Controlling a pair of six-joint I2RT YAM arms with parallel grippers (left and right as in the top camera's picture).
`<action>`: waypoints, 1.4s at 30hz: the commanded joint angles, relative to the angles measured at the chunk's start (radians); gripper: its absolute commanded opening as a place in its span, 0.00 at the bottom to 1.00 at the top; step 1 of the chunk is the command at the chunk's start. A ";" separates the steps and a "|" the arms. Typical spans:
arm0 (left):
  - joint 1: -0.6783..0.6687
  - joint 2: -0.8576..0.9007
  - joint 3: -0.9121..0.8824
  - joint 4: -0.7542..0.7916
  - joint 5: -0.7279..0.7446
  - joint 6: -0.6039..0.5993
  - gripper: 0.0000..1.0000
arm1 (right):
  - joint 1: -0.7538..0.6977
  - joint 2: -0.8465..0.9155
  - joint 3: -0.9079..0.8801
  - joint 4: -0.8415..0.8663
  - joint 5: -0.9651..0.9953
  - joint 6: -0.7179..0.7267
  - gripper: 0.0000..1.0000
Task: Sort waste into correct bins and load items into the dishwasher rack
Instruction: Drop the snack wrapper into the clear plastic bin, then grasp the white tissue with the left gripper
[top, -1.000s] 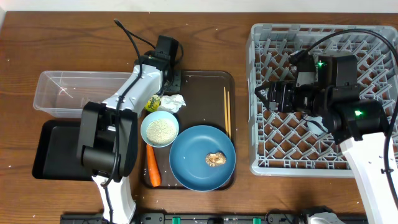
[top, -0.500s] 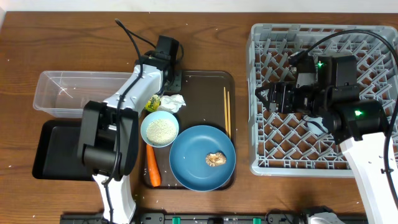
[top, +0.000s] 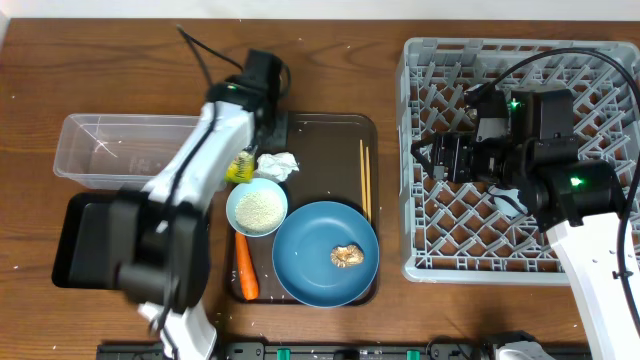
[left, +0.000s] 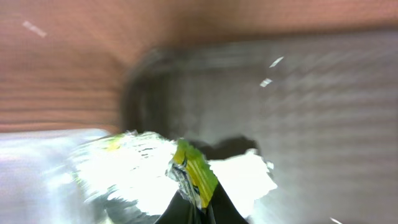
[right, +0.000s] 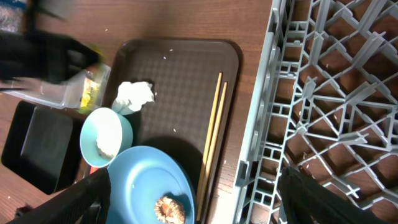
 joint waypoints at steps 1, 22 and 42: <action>0.024 -0.131 0.044 -0.026 -0.006 0.010 0.06 | 0.011 0.005 0.013 0.000 0.014 -0.009 0.80; 0.275 -0.169 0.038 -0.086 -0.027 -0.009 0.37 | 0.011 0.005 0.013 0.010 0.013 -0.009 0.80; 0.017 -0.098 -0.107 -0.074 0.131 0.096 0.49 | 0.011 0.005 0.013 -0.009 0.014 -0.009 0.82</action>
